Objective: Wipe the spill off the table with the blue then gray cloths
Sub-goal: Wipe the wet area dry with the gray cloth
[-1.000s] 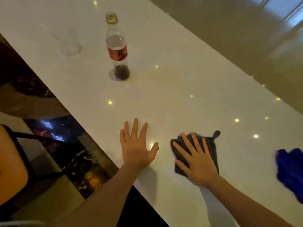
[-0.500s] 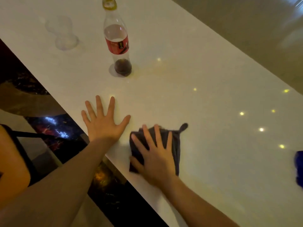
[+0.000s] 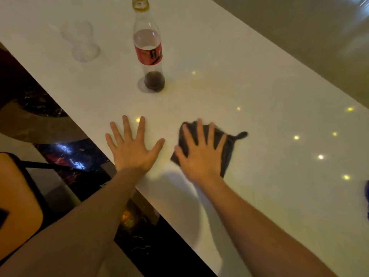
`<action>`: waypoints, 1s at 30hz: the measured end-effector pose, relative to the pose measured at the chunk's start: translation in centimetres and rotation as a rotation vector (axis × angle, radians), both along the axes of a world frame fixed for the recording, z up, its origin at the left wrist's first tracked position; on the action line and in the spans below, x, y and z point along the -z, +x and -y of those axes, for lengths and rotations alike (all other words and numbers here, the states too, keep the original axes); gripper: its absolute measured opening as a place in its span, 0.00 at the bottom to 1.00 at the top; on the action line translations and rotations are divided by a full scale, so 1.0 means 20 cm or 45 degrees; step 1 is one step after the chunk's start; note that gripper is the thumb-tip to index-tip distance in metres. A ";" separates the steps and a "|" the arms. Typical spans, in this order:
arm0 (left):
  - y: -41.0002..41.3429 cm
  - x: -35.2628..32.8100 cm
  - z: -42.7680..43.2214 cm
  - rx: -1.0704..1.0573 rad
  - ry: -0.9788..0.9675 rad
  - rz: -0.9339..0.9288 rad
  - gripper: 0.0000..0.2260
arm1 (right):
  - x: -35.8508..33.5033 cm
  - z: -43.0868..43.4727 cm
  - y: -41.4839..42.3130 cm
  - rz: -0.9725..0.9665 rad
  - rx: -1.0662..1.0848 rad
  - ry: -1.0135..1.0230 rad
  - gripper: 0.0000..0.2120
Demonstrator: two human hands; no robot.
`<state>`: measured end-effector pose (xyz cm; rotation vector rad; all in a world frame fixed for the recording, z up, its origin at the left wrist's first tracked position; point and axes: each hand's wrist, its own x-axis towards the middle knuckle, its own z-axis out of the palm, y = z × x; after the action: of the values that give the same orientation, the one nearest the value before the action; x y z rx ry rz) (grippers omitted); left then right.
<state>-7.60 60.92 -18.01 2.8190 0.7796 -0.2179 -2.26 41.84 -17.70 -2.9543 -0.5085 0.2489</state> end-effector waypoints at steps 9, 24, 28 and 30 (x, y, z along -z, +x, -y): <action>-0.02 -0.06 0.01 0.008 -0.028 -0.082 0.39 | -0.10 0.60 -0.71 -0.378 -0.411 0.097 0.28; -0.51 -0.30 1.09 0.064 -0.445 -0.292 0.21 | -0.33 0.65 -0.74 -0.741 0.903 0.731 0.13; -0.43 -0.32 1.34 0.031 -0.990 -0.070 0.16 | -0.41 0.95 -0.76 -0.756 1.163 1.325 0.05; -0.41 -0.36 1.51 0.141 -1.066 -0.060 0.20 | -0.44 1.16 -0.80 -0.711 1.365 1.605 0.09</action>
<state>-15.84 30.80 -10.86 2.0599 0.3969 -0.4952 -18.24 18.69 -9.00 -1.4718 0.7301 0.3808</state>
